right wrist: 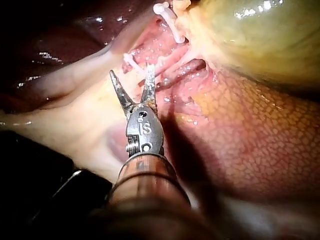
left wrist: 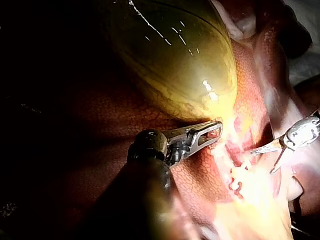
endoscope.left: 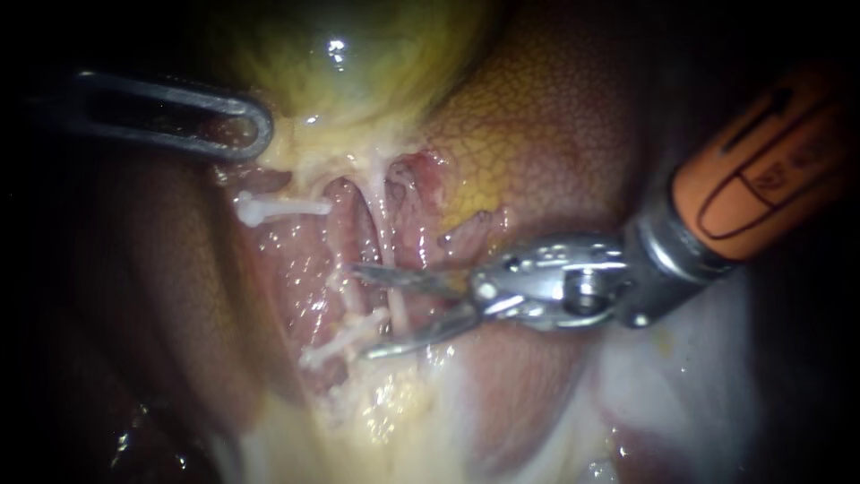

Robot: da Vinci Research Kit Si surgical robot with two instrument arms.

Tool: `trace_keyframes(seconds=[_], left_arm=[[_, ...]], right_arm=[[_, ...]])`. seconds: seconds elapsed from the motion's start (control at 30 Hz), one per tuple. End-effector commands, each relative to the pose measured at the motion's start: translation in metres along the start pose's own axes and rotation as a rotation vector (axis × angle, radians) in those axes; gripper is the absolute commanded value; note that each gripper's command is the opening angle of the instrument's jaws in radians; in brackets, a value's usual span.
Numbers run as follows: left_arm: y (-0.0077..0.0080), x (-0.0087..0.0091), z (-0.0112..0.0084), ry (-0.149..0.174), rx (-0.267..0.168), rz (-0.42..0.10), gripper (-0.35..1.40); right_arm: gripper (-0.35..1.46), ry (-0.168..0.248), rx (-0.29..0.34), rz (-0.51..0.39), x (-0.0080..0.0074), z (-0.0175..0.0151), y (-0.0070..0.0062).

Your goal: Go back from the cut left tube

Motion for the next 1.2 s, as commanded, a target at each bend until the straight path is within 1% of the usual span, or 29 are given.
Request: trace_keyframes(seconds=[0.03, 0.07, 0.1, 0.17, 0.2, 0.3, 0.43, 0.53, 0.6, 0.9, 1.03, 1.2], left_arm=[[0.0000, 0.0000, 0.0000, -0.001, -0.003, 0.000, -0.35], [0.0000, 0.0000, 0.0001, -0.001, -0.003, 0.000, -0.35], [0.0000, 0.0000, 0.0001, -0.001, -0.003, 0.000, -0.35], [0.0000, 0.0000, 0.0002, -0.002, -0.003, 0.000, -0.35], [0.0000, 0.0000, 0.0002, -0.002, -0.003, 0.000, -0.35], [0.0001, 0.0000, 0.0003, -0.002, -0.003, 0.000, -0.35], [0.0001, 0.0001, 0.0003, -0.002, -0.004, 0.000, -0.35], [0.0002, 0.0001, 0.0003, -0.002, -0.004, 0.001, -0.35], [0.0002, 0.0002, 0.0004, -0.002, -0.004, 0.001, -0.35], [0.0005, 0.0003, 0.0010, -0.004, -0.006, 0.002, -0.35], [0.0008, 0.0003, 0.0019, -0.006, -0.009, 0.004, -0.35], [0.0014, 0.0008, 0.0038, -0.012, -0.019, 0.008, -0.35]], right_arm=[[1.42, -0.029, -0.007, -0.020, -0.0002, -0.0010, 0.0001], [1.42, -0.053, -0.018, -0.039, -0.0003, -0.0019, 0.0002], [1.42, -0.089, -0.034, -0.066, -0.0004, -0.0031, 0.0003], [1.42, -0.143, -0.053, -0.111, -0.0004, -0.0047, 0.0007], [1.42, -0.179, -0.065, -0.136, -0.0003, -0.0057, 0.0009], [1.42, -0.255, -0.088, -0.167, 0.0002, -0.0077, 0.0016], [1.42, -0.309, -0.113, -0.177, 0.0009, -0.0089, 0.0022], [1.42, -0.333, -0.126, -0.183, 0.0011, -0.0090, 0.0022], [1.43, -0.342, -0.125, -0.174, 0.0010, -0.0090, 0.0021], [1.43, -0.348, -0.125, -0.169, 0.0010, -0.0091, 0.0022], [1.43, -0.354, -0.123, -0.169, 0.0009, -0.0092, 0.0022], [1.43, -0.357, -0.121, -0.170, 0.0008, -0.0094, 0.0022]])
